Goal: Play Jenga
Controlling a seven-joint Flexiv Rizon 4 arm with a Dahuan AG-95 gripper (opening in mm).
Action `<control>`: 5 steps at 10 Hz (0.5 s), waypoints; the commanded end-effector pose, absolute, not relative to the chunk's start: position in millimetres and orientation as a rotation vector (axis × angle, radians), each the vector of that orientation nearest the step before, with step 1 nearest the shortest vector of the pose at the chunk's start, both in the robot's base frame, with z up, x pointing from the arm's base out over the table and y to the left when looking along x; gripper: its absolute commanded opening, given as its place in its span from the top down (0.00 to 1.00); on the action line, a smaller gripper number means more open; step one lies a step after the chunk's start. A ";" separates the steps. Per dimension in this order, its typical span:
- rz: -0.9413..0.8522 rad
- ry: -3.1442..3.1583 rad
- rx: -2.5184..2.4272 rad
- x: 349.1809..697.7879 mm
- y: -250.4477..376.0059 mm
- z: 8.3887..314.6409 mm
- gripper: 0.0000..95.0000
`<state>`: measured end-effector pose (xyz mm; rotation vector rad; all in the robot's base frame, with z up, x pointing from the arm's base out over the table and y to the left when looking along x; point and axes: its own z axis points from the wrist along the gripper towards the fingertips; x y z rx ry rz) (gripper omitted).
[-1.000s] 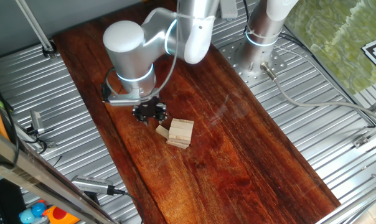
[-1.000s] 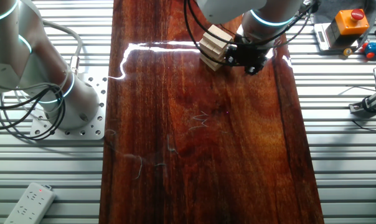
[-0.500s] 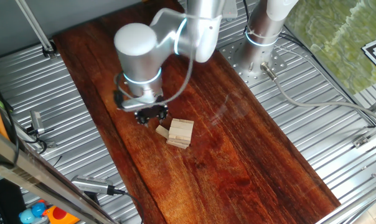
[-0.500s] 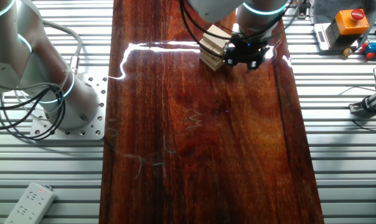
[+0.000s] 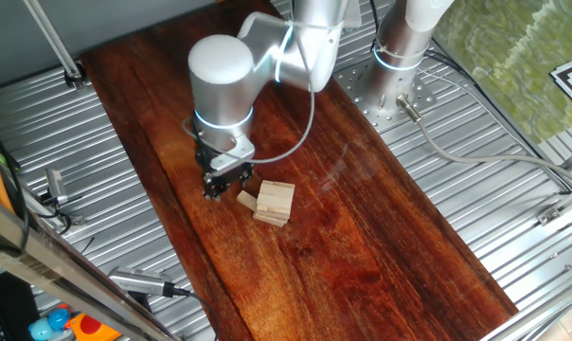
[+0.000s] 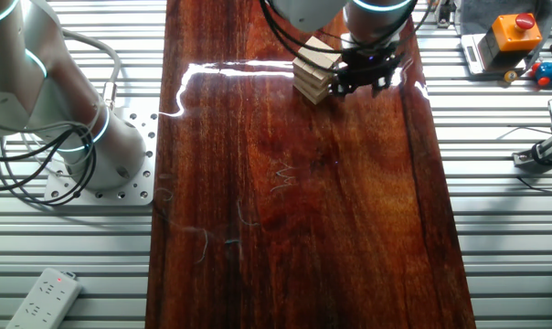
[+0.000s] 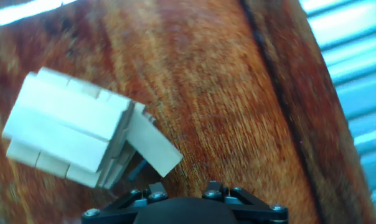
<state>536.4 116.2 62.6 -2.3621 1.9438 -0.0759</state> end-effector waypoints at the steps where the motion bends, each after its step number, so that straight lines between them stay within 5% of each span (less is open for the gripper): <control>1: -0.032 1.848 -2.461 542.6 123.1 60.9 0.40; 2: 0.005 1.843 -2.486 543.9 123.0 58.1 0.60; 5: 0.095 1.843 -2.541 547.0 123.4 55.7 0.60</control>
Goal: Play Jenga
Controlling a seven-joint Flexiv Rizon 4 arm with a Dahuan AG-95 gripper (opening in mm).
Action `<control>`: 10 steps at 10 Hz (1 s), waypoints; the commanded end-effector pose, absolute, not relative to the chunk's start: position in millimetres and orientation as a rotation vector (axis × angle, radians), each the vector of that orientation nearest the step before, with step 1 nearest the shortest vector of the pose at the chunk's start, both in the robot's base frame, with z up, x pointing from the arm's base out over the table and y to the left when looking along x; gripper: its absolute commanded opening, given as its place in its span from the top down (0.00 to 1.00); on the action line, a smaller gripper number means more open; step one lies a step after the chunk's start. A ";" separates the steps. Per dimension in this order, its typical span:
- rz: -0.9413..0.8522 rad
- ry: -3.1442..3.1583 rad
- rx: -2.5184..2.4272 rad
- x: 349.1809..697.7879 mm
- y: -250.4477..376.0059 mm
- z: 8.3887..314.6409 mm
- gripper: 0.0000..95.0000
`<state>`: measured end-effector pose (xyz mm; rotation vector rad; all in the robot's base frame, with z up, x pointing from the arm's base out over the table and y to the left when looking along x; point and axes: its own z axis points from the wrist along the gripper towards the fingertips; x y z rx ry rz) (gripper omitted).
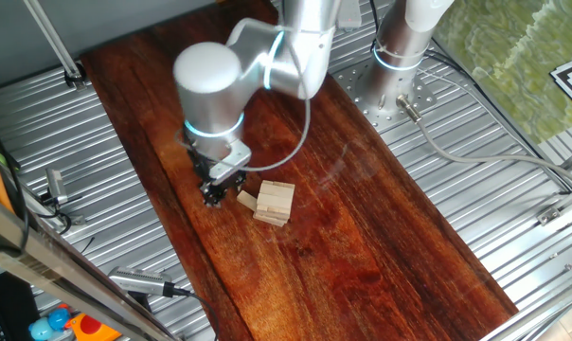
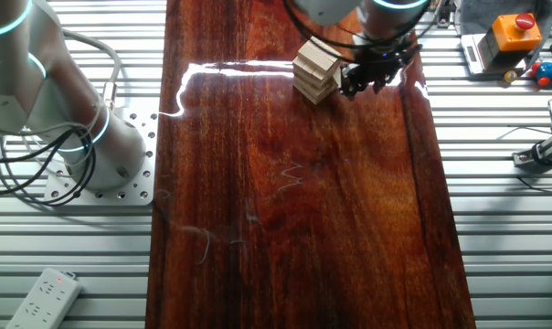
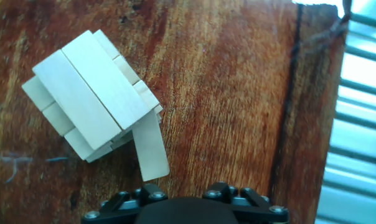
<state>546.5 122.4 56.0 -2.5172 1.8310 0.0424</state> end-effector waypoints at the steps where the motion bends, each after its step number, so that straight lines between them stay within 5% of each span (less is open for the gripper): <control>1: 0.098 1.832 -2.570 548.1 124.6 56.6 0.60; 10: 0.081 1.888 -2.528 547.5 125.0 58.4 0.60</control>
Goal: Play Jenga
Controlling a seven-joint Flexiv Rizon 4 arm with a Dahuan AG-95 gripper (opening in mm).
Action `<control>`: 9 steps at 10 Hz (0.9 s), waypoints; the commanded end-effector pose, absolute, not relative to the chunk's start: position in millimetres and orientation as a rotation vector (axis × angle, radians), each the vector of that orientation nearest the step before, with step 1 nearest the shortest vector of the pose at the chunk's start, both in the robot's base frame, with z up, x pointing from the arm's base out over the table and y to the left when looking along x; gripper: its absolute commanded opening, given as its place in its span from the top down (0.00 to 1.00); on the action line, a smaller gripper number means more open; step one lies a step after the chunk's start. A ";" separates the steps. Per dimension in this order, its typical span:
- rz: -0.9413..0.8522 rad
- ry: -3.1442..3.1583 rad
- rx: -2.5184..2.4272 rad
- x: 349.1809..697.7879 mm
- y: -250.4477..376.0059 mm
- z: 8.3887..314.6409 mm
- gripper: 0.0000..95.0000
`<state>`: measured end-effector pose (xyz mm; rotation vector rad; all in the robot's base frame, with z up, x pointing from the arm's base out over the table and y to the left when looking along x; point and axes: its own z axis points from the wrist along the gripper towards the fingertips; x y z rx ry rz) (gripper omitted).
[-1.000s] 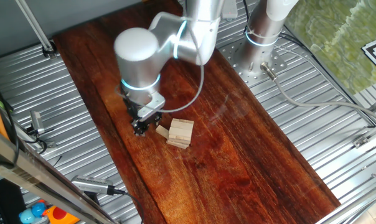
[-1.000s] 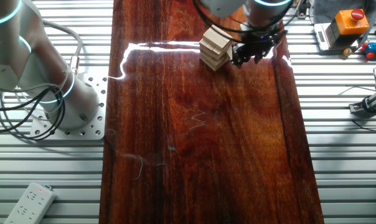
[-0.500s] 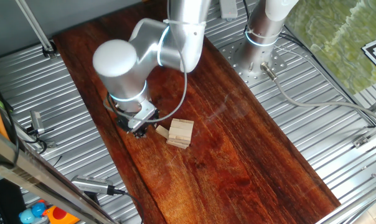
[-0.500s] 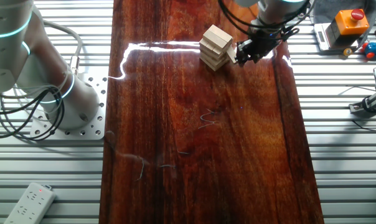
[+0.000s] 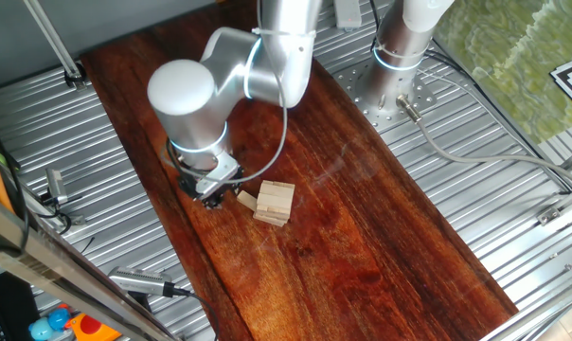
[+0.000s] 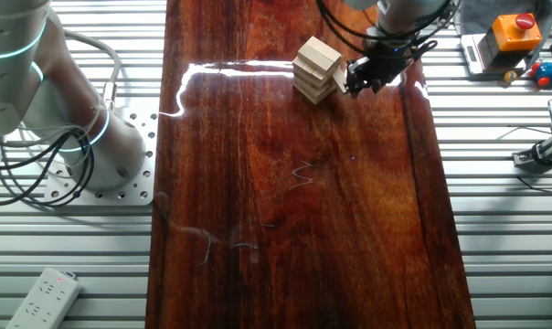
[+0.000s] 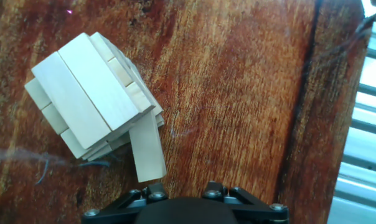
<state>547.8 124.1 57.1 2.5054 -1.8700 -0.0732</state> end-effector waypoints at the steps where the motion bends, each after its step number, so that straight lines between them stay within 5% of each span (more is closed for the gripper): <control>1: -0.085 -1.856 2.514 547.4 125.0 58.6 0.60; 9: -0.190 -1.686 2.582 546.0 125.3 59.1 0.60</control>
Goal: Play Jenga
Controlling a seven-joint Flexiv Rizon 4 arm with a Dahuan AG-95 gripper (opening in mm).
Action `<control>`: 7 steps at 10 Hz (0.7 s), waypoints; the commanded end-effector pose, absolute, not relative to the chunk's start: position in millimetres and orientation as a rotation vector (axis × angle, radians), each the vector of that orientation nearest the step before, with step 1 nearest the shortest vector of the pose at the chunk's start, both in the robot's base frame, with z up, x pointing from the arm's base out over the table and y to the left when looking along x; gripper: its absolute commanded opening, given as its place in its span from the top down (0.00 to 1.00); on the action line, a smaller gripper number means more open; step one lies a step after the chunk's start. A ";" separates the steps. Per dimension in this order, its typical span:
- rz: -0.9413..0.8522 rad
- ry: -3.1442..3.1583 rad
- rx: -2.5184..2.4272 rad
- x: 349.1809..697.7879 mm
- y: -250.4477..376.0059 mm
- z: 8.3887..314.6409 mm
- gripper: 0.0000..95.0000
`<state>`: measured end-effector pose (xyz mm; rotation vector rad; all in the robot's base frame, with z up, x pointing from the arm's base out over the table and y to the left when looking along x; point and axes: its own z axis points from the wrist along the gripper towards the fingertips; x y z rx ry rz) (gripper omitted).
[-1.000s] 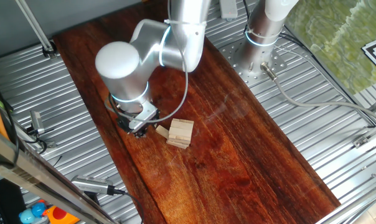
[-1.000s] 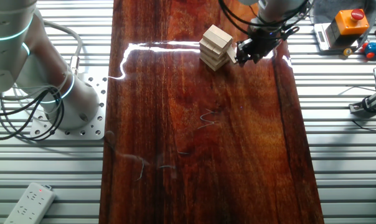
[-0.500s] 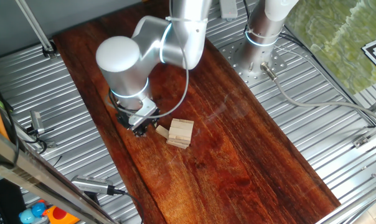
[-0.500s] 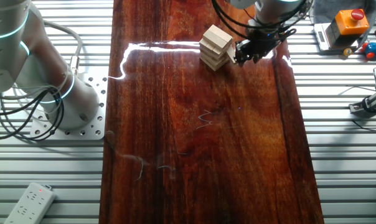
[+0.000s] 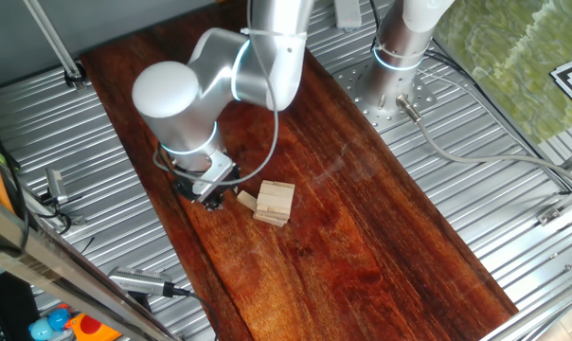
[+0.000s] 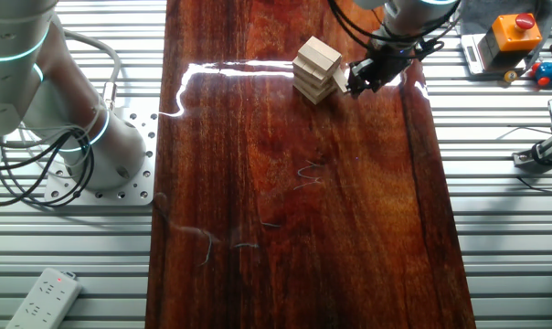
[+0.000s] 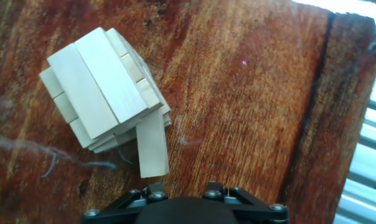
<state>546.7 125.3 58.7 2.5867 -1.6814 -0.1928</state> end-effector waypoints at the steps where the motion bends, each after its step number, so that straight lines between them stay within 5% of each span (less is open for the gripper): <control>1: -0.181 -1.709 2.568 546.0 125.4 59.1 0.60; 7: -0.141 -1.973 2.349 545.8 125.7 58.9 0.60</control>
